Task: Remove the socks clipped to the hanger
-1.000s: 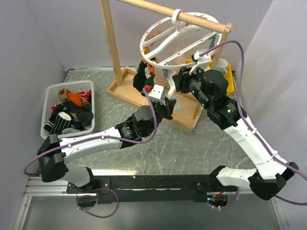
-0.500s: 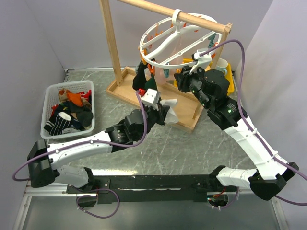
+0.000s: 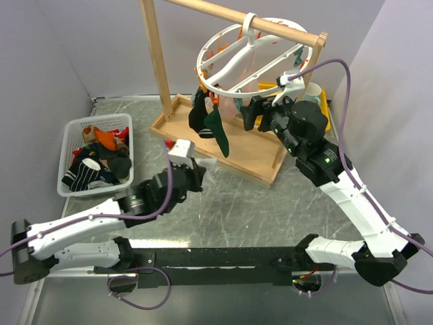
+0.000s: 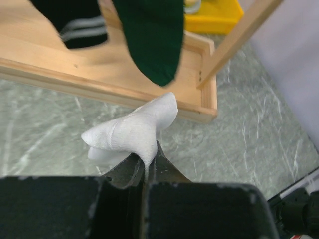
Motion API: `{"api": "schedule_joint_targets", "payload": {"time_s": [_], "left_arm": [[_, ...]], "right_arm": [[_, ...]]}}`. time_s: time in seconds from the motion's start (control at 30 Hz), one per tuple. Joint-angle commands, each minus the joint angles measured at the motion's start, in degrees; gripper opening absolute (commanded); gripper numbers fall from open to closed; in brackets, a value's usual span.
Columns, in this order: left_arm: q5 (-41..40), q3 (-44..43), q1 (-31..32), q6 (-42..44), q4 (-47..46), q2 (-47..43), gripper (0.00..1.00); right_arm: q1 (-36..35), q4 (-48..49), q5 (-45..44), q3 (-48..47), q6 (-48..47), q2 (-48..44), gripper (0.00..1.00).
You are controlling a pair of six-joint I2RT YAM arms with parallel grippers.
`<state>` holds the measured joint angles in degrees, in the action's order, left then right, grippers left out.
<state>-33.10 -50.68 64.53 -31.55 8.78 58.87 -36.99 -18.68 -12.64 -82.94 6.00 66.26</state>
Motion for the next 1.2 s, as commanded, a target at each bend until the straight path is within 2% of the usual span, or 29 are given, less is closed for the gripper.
{"api": "schedule_joint_targets", "payload": {"time_s": [0.0,0.07,0.17,0.2,0.23,0.27,0.37,0.4,0.47,0.53,0.9,0.93,0.97,1.0,1.03,1.07,1.17], "left_arm": [[-8.0,-7.3,-1.4,-2.0,13.0,-4.0,0.01],[-9.3,-9.3,-3.3,-2.4,18.4,-5.2,0.01],[-6.2,-11.5,-12.2,-1.8,24.6,-5.6,0.01],[-2.1,-12.2,-20.2,-1.5,26.4,-5.2,0.01],[-0.2,-13.0,-24.4,-0.3,28.1,-4.6,0.01],[0.9,-14.6,-31.6,0.5,30.3,-3.2,0.01],[-0.2,-16.8,-39.1,3.6,31.7,-1.0,0.01],[0.4,-17.1,-43.9,4.7,30.1,-0.7,0.01],[4.6,-18.1,-50.8,6.8,28.8,1.1,0.01],[5.9,-19.6,-53.7,7.4,28.4,3.3,0.01],[1.1,-27.0,-64.2,11.6,25.9,13.2,0.01],[1.6,-27.2,-64.4,11.8,25.8,13.5,0.04],[2.1,-27.3,-64.4,11.9,25.9,14.0,0.15],[5.1,-27.5,-64.4,13.1,26.2,14.0,0.33],[6.5,-27.5,-64.4,13.2,26.4,13.9,0.74],[7.2,-27.4,-64.4,12.7,26.6,12.9,0.83],[11.0,-25.4,-64.4,12.1,24.8,8.9,0.92]], "right_arm": [[-0.4,0.1,-1.4,1.3,1.3,-4.4,0.9],[-0.3,-1.4,-1.0,1.8,2.2,-6.0,0.91],[-0.4,-2.3,-0.5,4.6,2.8,-9.9,0.92],[-0.4,-2.4,-0.6,6.5,2.9,-11.1,0.92],[-0.3,-2.5,-0.8,7.3,3.0,-12.1,0.92],[-0.4,-2.9,-1.2,8.2,3.2,-14.2,0.92],[-0.3,-3.6,-1.2,11.6,3.9,-18.1,0.92],[-0.4,-3.9,-1.2,13.2,4.2,-18.8,0.92],[-0.3,-5.0,-1.0,14.5,5.4,-20.7,0.92],[-0.4,-5.5,-0.6,16.3,5.9,-21.9,0.92],[-0.3,-13.0,-2.2,17.3,7.2,-30.6,0.93],[-0.3,-13.1,-2.9,17.8,7.4,-31.4,0.94],[-0.4,-13.3,-3.3,18.3,7.8,-32.8,0.95],[-0.4,-13.5,-3.8,19.0,7.8,-33.4,0.95],[-0.4,-13.9,-4.3,19.3,7.9,-34.2,0.96],[-0.4,-14.1,-4.6,19.5,7.8,-34.3,0.96],[-0.3,-15.5,-4.8,19.1,7.6,-34.4,0.97]]}}
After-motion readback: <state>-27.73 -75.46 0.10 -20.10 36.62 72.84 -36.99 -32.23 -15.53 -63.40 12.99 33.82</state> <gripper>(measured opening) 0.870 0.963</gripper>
